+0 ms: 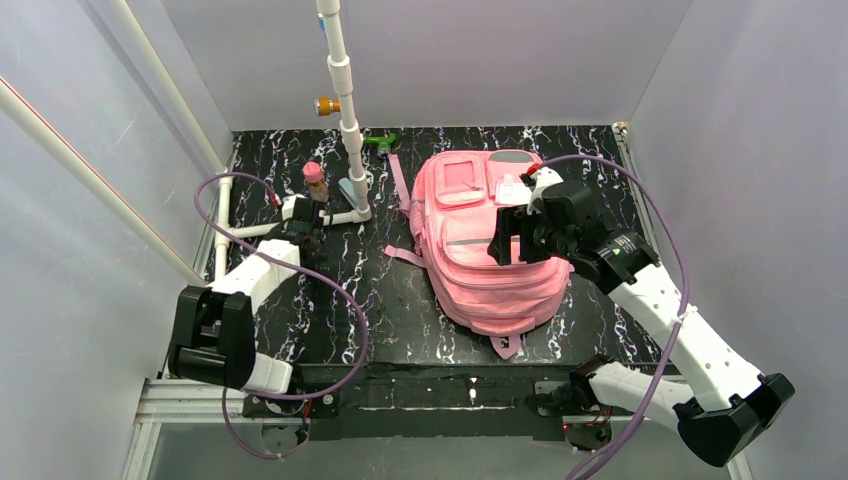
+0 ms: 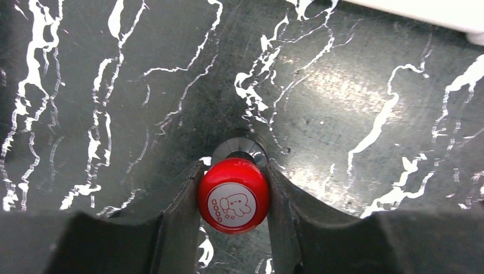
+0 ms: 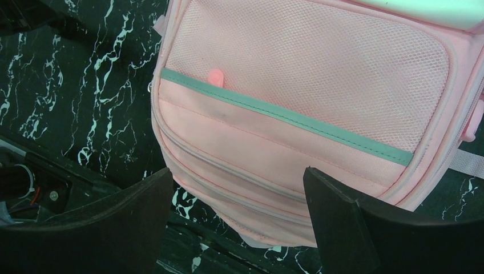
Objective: Pack the student bag
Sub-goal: Pick up the stationery from the center of the board.
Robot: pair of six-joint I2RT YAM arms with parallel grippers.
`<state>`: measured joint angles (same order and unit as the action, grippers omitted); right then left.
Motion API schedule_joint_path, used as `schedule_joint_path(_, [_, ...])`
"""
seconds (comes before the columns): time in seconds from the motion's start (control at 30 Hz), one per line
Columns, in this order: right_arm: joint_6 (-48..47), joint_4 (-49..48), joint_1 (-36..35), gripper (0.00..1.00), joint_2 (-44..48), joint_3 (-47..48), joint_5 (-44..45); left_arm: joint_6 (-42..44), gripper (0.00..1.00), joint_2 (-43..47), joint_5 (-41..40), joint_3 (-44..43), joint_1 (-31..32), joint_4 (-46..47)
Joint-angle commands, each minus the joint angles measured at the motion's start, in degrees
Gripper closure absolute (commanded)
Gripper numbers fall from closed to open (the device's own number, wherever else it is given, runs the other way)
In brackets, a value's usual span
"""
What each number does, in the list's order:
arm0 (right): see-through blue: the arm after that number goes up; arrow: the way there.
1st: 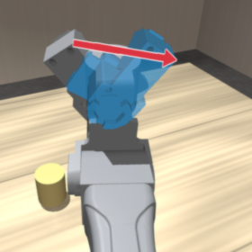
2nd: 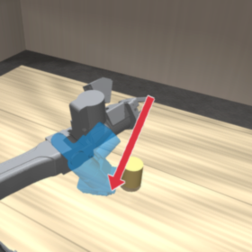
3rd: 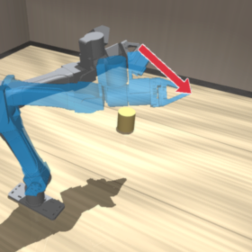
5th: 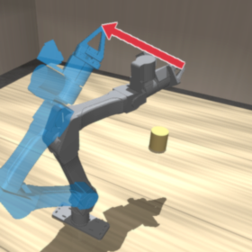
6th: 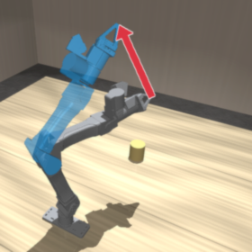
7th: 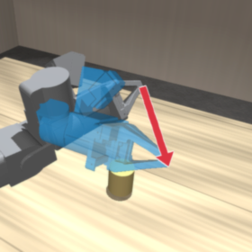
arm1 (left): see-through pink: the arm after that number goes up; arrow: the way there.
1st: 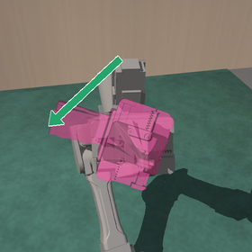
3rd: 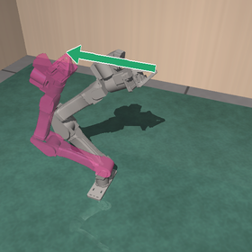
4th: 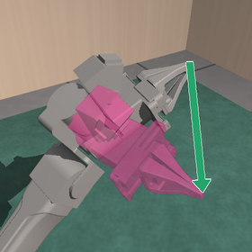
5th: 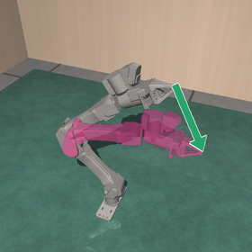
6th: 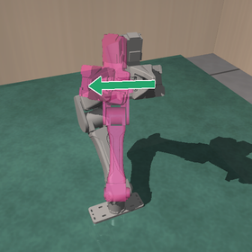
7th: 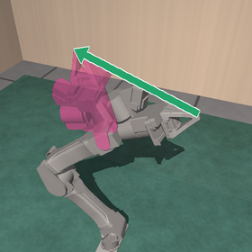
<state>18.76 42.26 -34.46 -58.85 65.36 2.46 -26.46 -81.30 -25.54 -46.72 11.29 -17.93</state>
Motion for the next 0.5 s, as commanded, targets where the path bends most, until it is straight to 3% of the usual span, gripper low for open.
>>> schedule_joint_path(0.0, [-0.7, -1.7, 0.2, 0.09, 0.5, -0.6, -1.5, 1.8, 0.83, 3.4, 3.7, -0.9, -0.4, 0.9])
schedule_joint_path(0.1, [-2.4, -1.5, 0.2, 0.09, 0.3, -0.8, -1.9, 4.0, 1.0, 7.2, 11.1, -1.5, -0.4, 0.7])
schedule_joint_path(0.2, [-4.3, -2.2, 0.2, 0.09, 0.1, -0.7, -6.5, 4.1, 1.0, 11.0, 20.8, -5.0, -0.4, -4.0])
schedule_joint_path(0.33, [-7.8, -8.3, 0.2, 0.08, 1.2, -2.1, -20.3, 2.9, 1.0, 16.7, 48.6, -6.9, -0.2, 1.2])
schedule_joint_path(0.47, [-6.2, -19.4, 0.2, 0.1, 0.7, -5.3, -38.7, -4.5, 1.0, 15.4, 73.1, -10.7, 2.7, 9.1])
